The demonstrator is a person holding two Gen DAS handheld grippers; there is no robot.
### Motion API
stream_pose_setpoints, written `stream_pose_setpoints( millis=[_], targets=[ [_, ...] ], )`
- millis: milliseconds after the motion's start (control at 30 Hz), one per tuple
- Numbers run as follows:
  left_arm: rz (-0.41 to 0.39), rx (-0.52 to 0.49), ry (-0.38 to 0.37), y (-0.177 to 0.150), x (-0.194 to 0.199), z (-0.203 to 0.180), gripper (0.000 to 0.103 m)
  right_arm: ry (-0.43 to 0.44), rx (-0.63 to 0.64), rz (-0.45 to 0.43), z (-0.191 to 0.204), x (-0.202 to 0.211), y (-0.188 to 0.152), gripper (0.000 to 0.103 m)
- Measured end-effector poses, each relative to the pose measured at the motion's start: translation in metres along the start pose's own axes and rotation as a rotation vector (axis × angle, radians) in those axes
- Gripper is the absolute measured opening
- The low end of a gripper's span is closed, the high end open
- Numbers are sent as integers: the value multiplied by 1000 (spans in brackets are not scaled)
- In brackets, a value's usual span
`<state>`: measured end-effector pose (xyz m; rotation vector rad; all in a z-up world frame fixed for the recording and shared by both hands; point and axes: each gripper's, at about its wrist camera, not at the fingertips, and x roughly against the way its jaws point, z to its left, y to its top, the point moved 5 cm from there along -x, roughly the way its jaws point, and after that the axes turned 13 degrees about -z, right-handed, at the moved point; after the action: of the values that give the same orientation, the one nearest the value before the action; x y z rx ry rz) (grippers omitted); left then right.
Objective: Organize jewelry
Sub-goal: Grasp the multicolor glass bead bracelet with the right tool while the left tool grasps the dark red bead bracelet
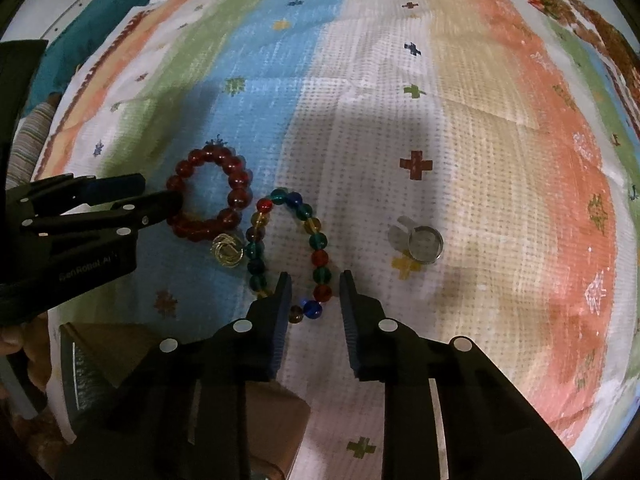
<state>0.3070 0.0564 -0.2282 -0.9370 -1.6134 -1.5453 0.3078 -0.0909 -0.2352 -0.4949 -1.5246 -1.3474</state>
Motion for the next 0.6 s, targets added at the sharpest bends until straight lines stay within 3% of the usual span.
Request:
stream_pose_setpoints(
  millis=[267,433,600],
  targets=[
    [2,3,-39,-3,-5,-4,34,-11,12,2,-2,-4,0,16],
    [13,64,-20,-7,-8,6,19,-23,38,-6,0,-4,-1,13],
    [9,73,0,-7,-8,10,13,-13,28,-9,-2,-4,-1,10]
  ],
)
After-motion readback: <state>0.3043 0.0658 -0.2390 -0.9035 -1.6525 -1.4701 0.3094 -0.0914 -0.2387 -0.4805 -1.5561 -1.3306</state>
